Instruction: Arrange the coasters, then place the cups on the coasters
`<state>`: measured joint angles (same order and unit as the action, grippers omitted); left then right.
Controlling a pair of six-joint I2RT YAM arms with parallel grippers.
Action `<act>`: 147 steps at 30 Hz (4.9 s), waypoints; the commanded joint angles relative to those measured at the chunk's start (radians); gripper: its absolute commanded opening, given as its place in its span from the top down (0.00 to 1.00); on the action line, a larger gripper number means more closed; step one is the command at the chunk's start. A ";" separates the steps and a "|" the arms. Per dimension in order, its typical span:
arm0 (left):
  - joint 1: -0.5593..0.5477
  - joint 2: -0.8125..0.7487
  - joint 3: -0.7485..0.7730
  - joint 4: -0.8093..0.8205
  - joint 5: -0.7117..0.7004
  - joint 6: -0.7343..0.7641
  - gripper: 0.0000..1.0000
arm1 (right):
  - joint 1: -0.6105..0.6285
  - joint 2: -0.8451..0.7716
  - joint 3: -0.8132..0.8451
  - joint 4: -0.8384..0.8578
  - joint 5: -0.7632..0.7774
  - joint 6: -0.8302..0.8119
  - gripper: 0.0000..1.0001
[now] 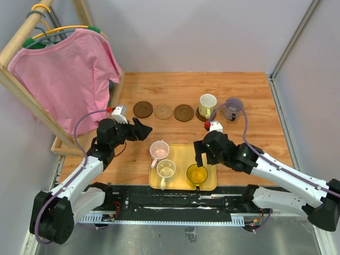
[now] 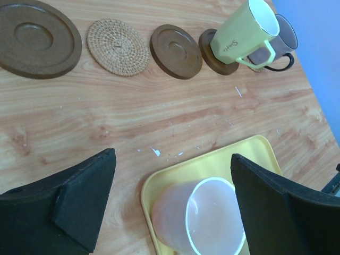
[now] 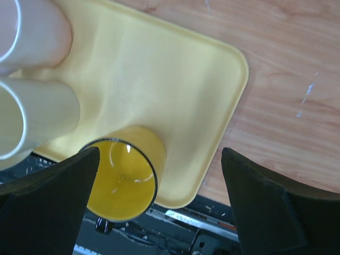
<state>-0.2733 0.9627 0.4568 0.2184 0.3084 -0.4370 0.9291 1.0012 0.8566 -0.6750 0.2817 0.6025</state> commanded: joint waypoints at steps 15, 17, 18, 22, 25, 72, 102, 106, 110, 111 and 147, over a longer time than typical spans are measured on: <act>-0.053 -0.172 -0.064 -0.079 -0.015 -0.029 0.07 | 0.451 -0.028 -0.073 -0.161 0.157 0.308 0.02; -0.056 -0.176 -0.067 -0.079 -0.014 -0.029 0.07 | 0.474 -0.002 -0.069 -0.171 0.157 0.334 0.02; -0.056 -0.179 -0.069 -0.080 -0.013 -0.029 0.07 | 0.484 0.013 -0.068 -0.176 0.157 0.349 0.02; -0.060 -0.187 -0.079 -0.083 -0.010 -0.031 0.06 | 0.509 0.074 -0.066 -0.195 0.156 0.387 0.02; -0.060 -0.190 -0.087 -0.078 -0.005 -0.034 0.06 | 0.516 0.128 -0.061 -0.210 0.157 0.402 0.02; -0.067 -0.209 -0.146 -0.039 0.001 -0.066 0.04 | 0.524 0.214 -0.131 -0.129 0.143 0.445 0.99; -0.066 -0.170 -0.104 -0.037 -0.059 0.008 0.03 | 0.072 0.518 0.380 0.151 0.269 -0.059 0.99; -0.067 -0.172 -0.100 -0.045 -0.087 0.020 0.03 | -0.007 0.609 0.461 0.178 0.213 -0.112 0.99; -0.066 -0.160 -0.091 -0.061 -0.106 0.033 0.03 | -0.074 0.690 0.540 0.195 0.180 -0.150 0.99; -0.066 -0.154 -0.090 -0.063 -0.110 0.036 0.03 | -0.088 0.710 0.559 0.198 0.176 -0.157 0.99; -0.067 -0.076 -0.094 -0.029 -0.078 0.027 0.03 | -0.286 1.082 0.846 0.178 0.036 -0.059 0.99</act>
<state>-0.3317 0.8898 0.3367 0.1566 0.2214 -0.4229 0.6598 2.0823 1.6466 -0.5346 0.3122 0.5056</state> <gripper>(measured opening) 0.970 0.179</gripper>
